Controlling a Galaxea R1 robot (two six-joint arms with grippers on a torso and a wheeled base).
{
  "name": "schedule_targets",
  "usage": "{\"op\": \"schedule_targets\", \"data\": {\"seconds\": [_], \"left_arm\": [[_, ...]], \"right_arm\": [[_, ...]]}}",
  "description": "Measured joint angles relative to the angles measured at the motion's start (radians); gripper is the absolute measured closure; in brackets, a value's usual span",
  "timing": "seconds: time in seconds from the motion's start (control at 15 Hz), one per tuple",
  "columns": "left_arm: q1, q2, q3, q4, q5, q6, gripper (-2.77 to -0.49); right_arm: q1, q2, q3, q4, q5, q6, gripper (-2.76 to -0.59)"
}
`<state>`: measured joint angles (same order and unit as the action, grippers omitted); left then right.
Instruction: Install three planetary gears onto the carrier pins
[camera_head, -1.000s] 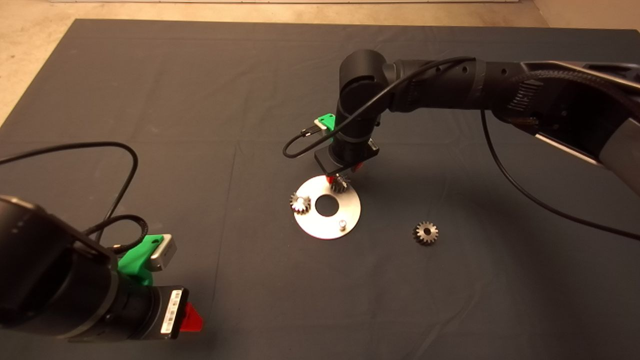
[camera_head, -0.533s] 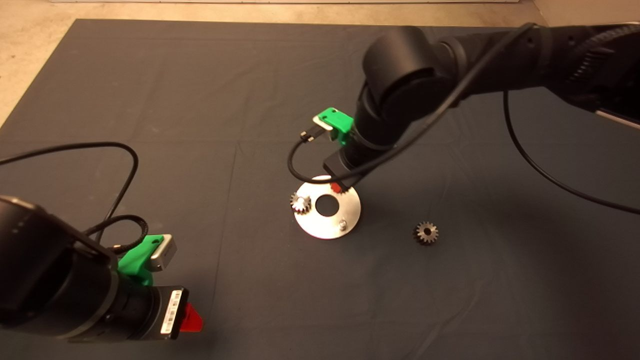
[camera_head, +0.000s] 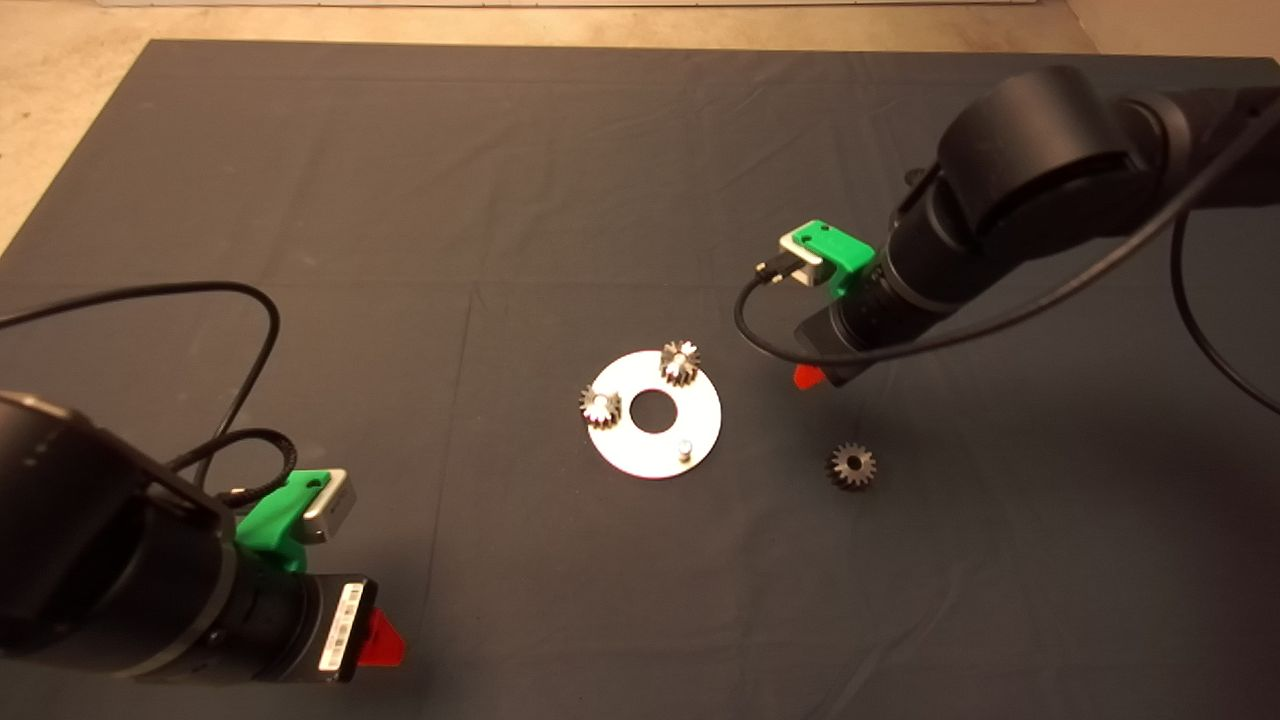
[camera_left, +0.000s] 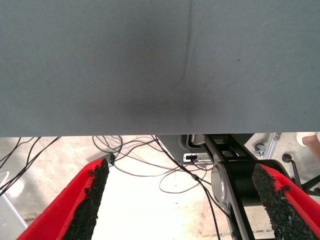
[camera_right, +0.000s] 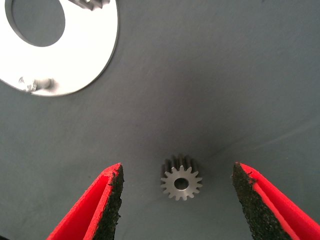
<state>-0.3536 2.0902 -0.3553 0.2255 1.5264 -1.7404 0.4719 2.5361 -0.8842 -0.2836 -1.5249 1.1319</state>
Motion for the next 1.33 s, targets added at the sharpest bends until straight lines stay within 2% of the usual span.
{"op": "schedule_targets", "data": {"seconds": [0.13, 0.27, 0.33, 0.53, 0.67, 0.87, 1.0, 1.33], "left_arm": [[0.002, -0.001, 0.0, 0.0, -0.001, 0.012, -2.04], [0.002, -0.001, 0.0, 0.0, 0.0, 0.02, -2.04], [0.002, -0.001, 0.0, 0.0, -0.001, 0.022, -2.04], [0.002, -0.003, 0.0, 0.0, 0.0, 0.025, -2.04], [0.002, -0.002, 0.0, 0.0, 0.0, 0.026, -2.04], [0.002, -0.004, 0.0, 0.0, 0.0, 0.027, -2.04], [0.002, -0.005, 0.0, 0.0, 0.0, 0.028, -2.04], [0.002, -0.005, 0.0, 0.0, 0.0, 0.033, -2.04]], "right_arm": [[-0.022, -0.042, 0.024, 0.0, -0.004, 0.003, -1.6], [-0.06, -0.071, 0.041, 0.0, -0.01, 0.003, -1.6], [-0.078, -0.076, 0.05, 0.0, -0.01, 0.003, -1.6], [-0.109, -0.093, 0.063, 0.0, -0.003, 0.003, -1.6], [-0.131, -0.106, 0.064, 0.0, -0.008, 0.003, -1.6], [-0.163, -0.107, 0.066, 0.0, -0.006, 0.003, -1.6], [-0.175, -0.108, 0.066, 0.0, -0.006, 0.003, -1.74], [-0.192, -0.112, 0.066, -0.001, -0.006, 0.003, -1.87]]}}
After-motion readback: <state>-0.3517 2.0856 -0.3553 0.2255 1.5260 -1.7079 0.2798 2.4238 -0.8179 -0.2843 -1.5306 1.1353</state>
